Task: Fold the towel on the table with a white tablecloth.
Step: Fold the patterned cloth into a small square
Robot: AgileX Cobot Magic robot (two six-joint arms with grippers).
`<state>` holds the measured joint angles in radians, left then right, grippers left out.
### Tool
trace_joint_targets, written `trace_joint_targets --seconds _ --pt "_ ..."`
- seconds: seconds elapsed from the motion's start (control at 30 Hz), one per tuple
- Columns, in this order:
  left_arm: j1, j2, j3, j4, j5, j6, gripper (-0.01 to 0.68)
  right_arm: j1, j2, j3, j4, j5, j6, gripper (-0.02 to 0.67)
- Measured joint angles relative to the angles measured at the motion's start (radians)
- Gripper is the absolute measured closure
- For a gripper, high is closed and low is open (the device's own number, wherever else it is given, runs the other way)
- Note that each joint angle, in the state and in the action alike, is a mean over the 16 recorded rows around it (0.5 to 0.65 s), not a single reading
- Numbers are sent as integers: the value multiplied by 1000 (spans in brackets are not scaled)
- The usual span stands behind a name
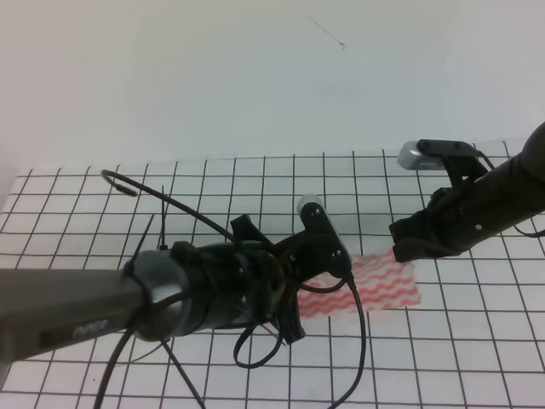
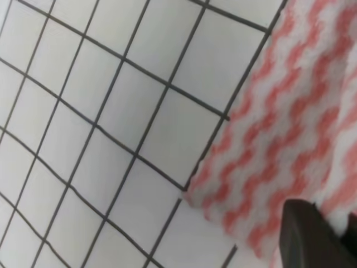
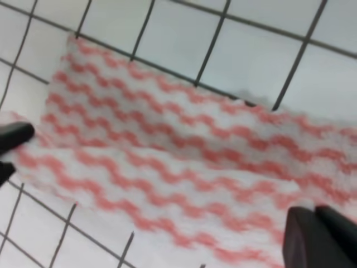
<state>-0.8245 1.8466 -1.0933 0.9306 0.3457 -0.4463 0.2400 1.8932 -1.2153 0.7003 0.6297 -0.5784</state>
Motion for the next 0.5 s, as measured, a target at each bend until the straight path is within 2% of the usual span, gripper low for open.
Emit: trace_joint_targets --seconds 0.13,0.23,0.5 --pt "1 8 -8 3 -9 3 658 0 0 0 -8 -6 -2 649" --pt "0 11 -11 6 -7 4 615 0 0 0 -15 -9 -4 649" --pt "-1 -8 -12 83 37 -44 389 0 0 0 -28 -12 -6 649"
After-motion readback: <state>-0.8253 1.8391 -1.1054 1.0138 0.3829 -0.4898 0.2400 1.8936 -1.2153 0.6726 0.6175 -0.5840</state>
